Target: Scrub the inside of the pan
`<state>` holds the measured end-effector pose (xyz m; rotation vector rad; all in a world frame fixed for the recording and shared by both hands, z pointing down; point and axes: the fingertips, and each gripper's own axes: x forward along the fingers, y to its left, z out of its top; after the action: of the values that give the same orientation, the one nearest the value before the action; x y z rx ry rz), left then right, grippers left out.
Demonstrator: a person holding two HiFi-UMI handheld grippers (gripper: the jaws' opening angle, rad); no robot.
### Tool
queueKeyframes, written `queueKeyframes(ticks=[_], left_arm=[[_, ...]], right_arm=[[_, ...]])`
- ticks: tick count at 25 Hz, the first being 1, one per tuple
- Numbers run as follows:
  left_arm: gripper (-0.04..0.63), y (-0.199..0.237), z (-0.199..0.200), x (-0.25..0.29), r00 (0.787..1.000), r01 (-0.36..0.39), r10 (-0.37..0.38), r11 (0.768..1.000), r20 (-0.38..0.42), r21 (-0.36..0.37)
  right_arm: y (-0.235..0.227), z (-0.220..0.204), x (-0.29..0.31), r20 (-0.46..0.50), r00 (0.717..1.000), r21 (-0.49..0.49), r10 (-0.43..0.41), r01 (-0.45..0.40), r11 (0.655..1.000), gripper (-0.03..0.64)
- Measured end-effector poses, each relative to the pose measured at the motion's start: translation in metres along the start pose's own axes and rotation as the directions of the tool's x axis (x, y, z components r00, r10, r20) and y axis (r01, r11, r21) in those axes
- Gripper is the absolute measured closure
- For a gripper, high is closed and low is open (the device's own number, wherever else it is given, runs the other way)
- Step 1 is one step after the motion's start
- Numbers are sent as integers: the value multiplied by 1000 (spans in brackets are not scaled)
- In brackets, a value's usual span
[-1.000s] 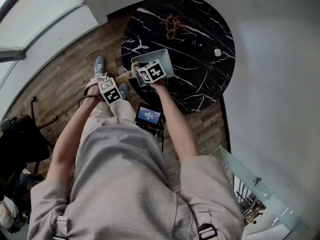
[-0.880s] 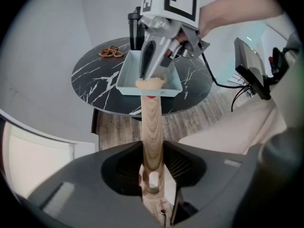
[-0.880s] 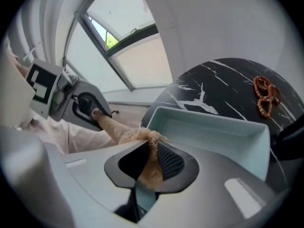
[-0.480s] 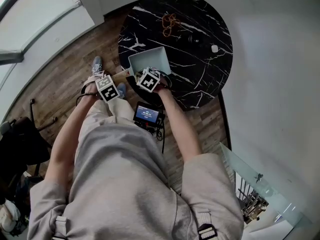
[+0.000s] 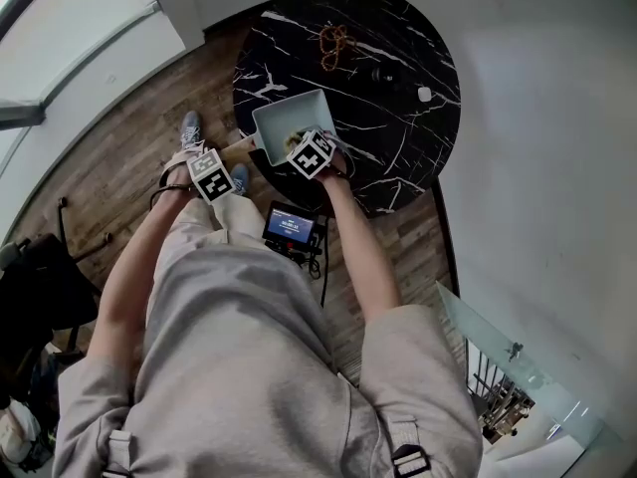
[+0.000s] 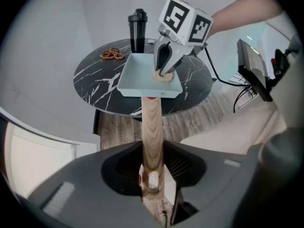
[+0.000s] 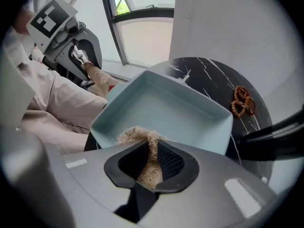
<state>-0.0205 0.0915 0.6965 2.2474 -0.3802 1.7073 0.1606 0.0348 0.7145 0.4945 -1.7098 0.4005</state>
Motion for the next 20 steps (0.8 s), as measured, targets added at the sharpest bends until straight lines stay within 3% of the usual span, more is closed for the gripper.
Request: queueKeyframes(ticks=[4, 7, 10, 14, 17, 20], left_arm=[[462, 1, 0, 0, 1000, -1, 1, 1000, 7, -1], [463, 1, 0, 0, 1000, -4, 4, 1000, 7, -1], [462, -2, 0, 0, 1000, -2, 2, 1000, 0, 0], [462, -1, 0, -1, 1000, -1, 1, 1000, -5, 6], [462, -4, -2, -2, 1000, 2, -2, 1000, -10, 2], [462, -5, -2, -2, 1000, 3, -3, 1000, -10, 4]], right_arm=[[-32, -24, -3, -85, 994, 20, -66, 68, 997, 546], [-43, -32, -5, -97, 994, 66, -59, 65, 996, 546], [-44, -20, -14, -19, 999, 126, -32, 34, 991, 545], [-82, 16, -45, 145, 969, 188, -198, 170, 967, 545], [-111, 25, -46, 154, 943, 194, -295, 264, 945, 545], [-126, 31, -34, 140, 939, 221, -315, 280, 934, 543]])
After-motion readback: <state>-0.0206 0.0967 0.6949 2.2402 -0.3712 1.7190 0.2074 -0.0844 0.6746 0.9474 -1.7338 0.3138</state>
